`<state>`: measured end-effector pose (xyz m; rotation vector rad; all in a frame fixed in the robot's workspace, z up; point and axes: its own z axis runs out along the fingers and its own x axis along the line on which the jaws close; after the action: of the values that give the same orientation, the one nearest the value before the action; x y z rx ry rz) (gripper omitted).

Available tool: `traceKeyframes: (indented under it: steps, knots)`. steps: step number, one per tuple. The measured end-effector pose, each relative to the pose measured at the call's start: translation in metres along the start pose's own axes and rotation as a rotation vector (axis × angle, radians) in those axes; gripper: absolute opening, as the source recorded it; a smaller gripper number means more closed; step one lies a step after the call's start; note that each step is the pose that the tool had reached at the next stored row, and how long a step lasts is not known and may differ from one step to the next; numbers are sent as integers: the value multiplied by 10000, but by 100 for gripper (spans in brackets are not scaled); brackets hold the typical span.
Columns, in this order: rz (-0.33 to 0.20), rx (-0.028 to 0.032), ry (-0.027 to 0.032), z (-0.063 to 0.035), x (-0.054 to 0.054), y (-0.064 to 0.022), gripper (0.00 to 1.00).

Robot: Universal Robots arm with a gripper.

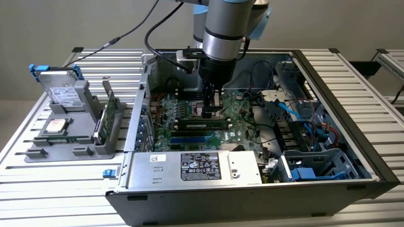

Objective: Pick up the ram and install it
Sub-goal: 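Press down the ram until it locks into place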

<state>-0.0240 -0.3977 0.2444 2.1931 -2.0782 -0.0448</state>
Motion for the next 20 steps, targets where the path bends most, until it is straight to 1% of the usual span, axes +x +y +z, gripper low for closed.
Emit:
traceKeyframes:
  steps: [3, 4, 6, 8, 9, 12, 16, 18, 20]
  knots:
    - [6, 19, 2, 13, -1, 3, 10]
    - [14, 37, 2, 24, -2, 3, 10]
    - [60, 97, 5, 43, -3, 4, 10]
    - [139, 150, 23, 57, -4, 6, 10]
    - [180, 160, 40, 59, -4, 8, 10]
    - [220, 160, 64, 61, -5, 17, 10]
    - [269, 181, 141, 91, -7, 21, 10]
    - [297, 179, 156, 102, -8, 21, 10]
    - [331, 178, 154, 108, -8, 21, 10]
